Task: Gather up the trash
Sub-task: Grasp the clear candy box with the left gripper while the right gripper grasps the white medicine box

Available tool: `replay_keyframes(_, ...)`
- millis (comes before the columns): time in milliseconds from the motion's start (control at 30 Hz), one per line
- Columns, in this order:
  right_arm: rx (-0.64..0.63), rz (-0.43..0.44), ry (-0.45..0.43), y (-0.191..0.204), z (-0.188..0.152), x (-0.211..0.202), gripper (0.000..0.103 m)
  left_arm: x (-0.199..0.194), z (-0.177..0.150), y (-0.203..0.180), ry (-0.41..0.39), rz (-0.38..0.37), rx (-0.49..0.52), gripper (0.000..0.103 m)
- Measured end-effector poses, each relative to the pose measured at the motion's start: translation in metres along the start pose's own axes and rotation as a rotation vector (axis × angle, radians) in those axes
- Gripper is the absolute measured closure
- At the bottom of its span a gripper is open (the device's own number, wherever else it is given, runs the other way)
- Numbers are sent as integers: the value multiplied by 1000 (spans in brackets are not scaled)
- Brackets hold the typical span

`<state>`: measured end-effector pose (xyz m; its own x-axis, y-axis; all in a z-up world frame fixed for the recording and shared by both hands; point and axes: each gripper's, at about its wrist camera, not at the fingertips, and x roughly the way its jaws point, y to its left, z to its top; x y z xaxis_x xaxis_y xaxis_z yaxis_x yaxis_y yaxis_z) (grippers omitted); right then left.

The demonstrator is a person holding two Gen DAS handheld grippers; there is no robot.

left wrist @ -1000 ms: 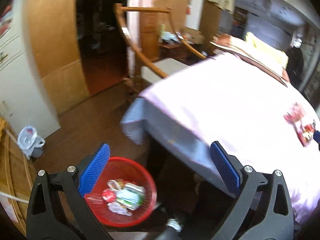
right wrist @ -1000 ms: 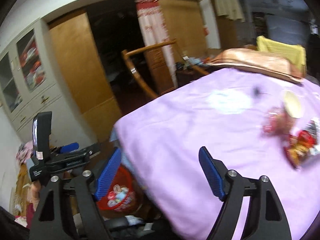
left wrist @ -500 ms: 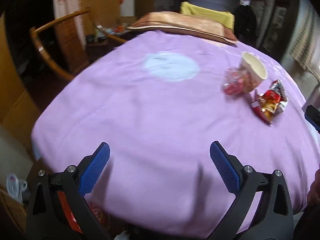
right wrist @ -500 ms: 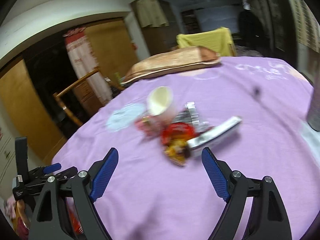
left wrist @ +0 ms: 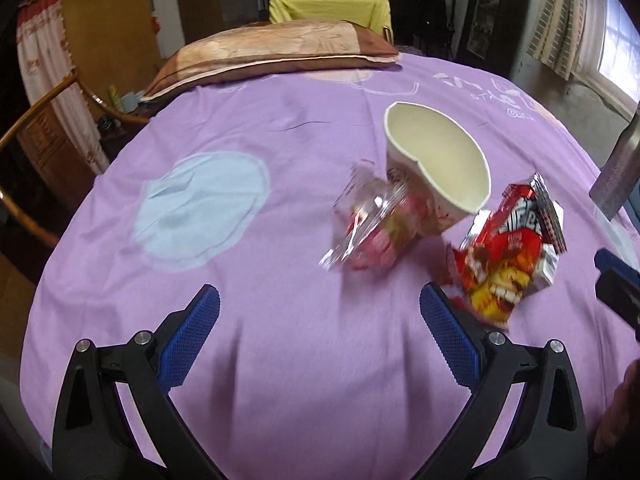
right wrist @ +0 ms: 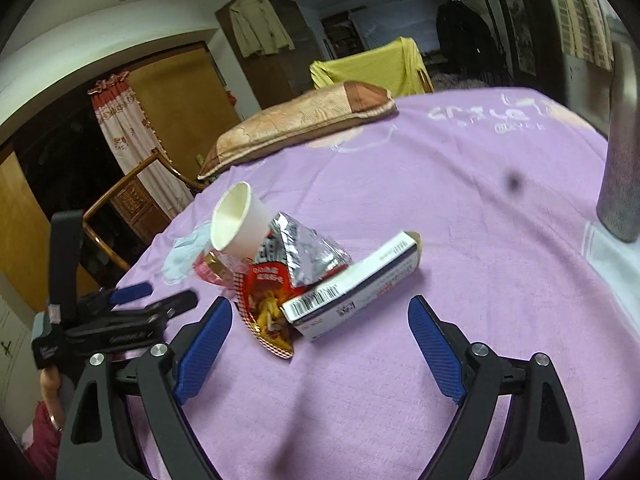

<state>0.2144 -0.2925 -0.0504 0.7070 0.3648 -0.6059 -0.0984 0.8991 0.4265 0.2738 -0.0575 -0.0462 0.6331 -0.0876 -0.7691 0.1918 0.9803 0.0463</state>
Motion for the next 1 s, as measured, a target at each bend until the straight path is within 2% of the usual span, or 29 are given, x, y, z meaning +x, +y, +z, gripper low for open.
replay_keyframes(133, -7, 6, 33, 2, -2, 7, 13, 24, 19, -12, 18, -7, 37, 6)
replay_keyframes(300, -34, -22, 28, 7, -3, 6, 11, 41, 29, -16, 8, -31, 48, 6)
replay_keyframes(367, -28, -25, 32, 7, -4, 7, 11, 52, 28, -11, 19, -44, 21, 6)
replay_keyframes(400, -24, -26, 37, 7, -4, 7, 11, 56, 29, -8, 40, -27, 14, 6)
replay_keyframes(567, -25, -36, 54, 8, -5, 11, 11, 56, 29, 11, 29, 8, -42, 6)
replay_keyframes(733, -16, -50, 54, 6, -5, 12, 11, 51, 29, 40, 11, 36, -171, 6)
replay_keyframes(833, 5, -48, 58, 3, -4, 13, 11, 54, 29, 38, 28, 19, -156, 6)
replay_keyframes(1000, 28, -48, 63, -1, -4, 14, 11, 64, 31, 25, 46, 67, -80, 6)
